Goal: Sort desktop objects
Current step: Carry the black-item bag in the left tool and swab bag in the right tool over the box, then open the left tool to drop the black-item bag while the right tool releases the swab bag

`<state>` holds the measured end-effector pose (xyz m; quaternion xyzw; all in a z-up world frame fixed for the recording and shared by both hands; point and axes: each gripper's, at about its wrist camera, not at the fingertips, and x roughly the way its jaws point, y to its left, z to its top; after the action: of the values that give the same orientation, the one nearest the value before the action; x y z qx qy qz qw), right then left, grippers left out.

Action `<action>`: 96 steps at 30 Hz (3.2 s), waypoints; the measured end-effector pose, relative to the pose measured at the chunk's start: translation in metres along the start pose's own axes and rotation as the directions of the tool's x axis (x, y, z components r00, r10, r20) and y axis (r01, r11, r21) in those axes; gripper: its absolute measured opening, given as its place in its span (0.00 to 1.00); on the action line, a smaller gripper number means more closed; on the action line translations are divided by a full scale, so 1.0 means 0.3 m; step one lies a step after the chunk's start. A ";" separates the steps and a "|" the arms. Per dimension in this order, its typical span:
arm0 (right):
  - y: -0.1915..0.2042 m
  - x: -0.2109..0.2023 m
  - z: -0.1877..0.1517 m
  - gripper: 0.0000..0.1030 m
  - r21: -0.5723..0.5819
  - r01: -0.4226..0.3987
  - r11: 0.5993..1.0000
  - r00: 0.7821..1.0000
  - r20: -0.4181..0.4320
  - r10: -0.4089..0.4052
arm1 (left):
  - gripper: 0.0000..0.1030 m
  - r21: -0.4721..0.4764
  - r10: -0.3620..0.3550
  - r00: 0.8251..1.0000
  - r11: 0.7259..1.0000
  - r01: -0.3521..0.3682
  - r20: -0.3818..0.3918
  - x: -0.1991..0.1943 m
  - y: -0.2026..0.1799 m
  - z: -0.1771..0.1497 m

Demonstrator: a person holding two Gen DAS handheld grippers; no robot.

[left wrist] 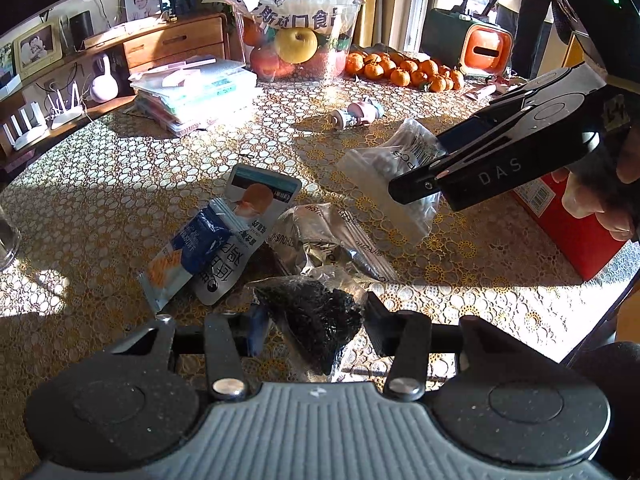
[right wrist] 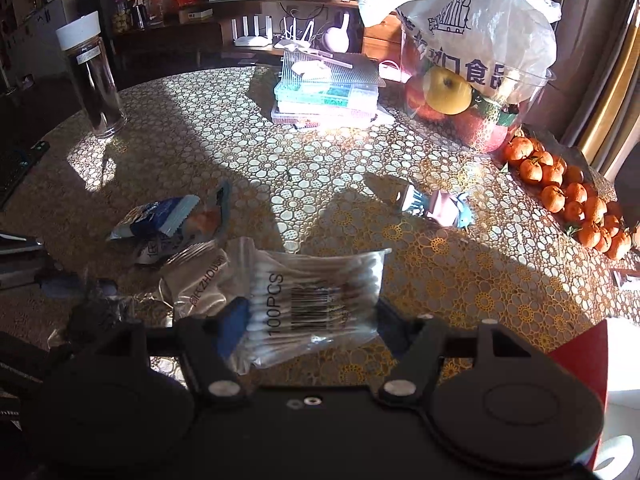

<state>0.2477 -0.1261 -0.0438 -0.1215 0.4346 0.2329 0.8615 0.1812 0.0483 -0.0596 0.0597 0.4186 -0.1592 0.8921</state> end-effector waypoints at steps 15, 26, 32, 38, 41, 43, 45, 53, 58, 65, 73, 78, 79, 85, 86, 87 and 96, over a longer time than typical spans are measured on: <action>-0.009 -0.329 -0.052 0.66 0.026 0.027 0.999 0.994 0.110 -0.030 | 0.46 0.041 -0.010 0.998 0.999 0.008 0.057 -0.188 -0.133 0.087; -0.073 -0.547 -0.145 0.67 0.062 0.067 0.996 0.983 0.165 -0.077 | 0.46 0.073 -0.064 0.994 0.996 0.058 0.083 -0.307 -0.290 0.180; -0.139 -0.641 -0.212 0.66 0.101 0.090 0.991 0.977 0.182 -0.108 | 0.46 0.124 -0.091 0.991 0.989 0.079 0.098 -0.338 -0.408 0.218; -0.221 -0.715 -0.287 0.66 0.144 0.121 0.982 0.971 0.188 -0.147 | 0.46 0.163 -0.139 0.986 0.979 0.123 0.091 -0.333 -0.533 0.250; -0.267 -0.737 -0.324 0.67 0.166 0.138 0.976 0.969 0.182 -0.168 | 0.46 0.184 -0.159 0.984 0.973 0.141 0.083 -0.320 -0.591 0.264; -0.296 -0.747 -0.347 0.67 0.180 0.147 0.972 0.968 0.176 -0.179 | 0.46 0.195 -0.171 0.982 0.969 0.153 0.078 -0.306 -0.625 0.273; -0.326 -0.755 -0.371 0.67 0.194 0.160 0.968 0.967 0.168 -0.193 | 0.46 0.215 -0.186 0.980 0.962 0.167 0.072 -0.288 -0.665 0.282; -0.456 -0.763 -0.455 0.67 0.245 0.194 0.950 0.965 0.128 -0.231 | 0.46 0.259 -0.224 0.974 0.943 0.208 0.033 -0.198 -0.799 0.323; -0.533 -0.745 -0.499 0.67 0.275 0.213 0.938 0.964 0.098 -0.248 | 0.46 0.271 -0.242 0.970 0.935 0.230 0.011 -0.126 -0.872 0.357; -0.630 -0.690 -0.550 0.67 0.311 0.224 0.924 0.965 0.059 -0.254 | 0.46 0.290 -0.249 0.968 0.925 0.247 -0.030 -0.002 -0.947 0.386; -0.722 -0.617 -0.589 0.67 0.340 0.236 0.910 0.966 0.022 -0.259 | 0.46 0.293 -0.248 0.966 0.921 0.257 -0.070 0.132 -0.980 0.421; -0.770 -0.564 -0.600 0.67 0.355 0.233 0.906 0.968 0.003 -0.250 | 0.46 0.283 -0.237 0.967 0.925 0.254 -0.094 0.211 -0.987 0.440; -0.777 -0.554 -0.602 0.66 0.355 0.235 0.905 0.968 -0.002 -0.250 | 0.46 0.283 -0.232 0.968 0.926 0.250 -0.098 0.225 -0.987 0.442; -0.826 -0.490 -0.600 0.67 0.358 0.239 0.903 0.969 -0.033 -0.243 | 0.46 0.268 -0.202 0.969 0.934 0.235 -0.145 0.325 -0.978 0.459; -0.832 -0.479 -0.599 0.67 0.357 0.242 0.902 0.969 -0.039 -0.245 | 0.46 0.275 -0.191 0.971 0.935 0.225 -0.146 0.335 -0.980 0.461; -0.836 -0.470 -0.599 0.67 0.356 0.243 0.902 0.969 -0.044 -0.244 | 0.46 0.292 -0.177 0.975 0.933 0.210 -0.138 0.340 -0.984 0.463; -0.846 -0.412 -0.588 0.67 0.331 0.229 0.915 0.973 -0.067 -0.219 | 0.46 0.425 -0.114 0.985 0.891 0.158 -0.126 0.382 -1.029 0.481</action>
<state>0.1909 -0.4540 -0.0472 -0.0248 0.4634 0.0532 0.8842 0.2516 -0.3041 -0.0466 0.2350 0.4189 -0.3071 0.8215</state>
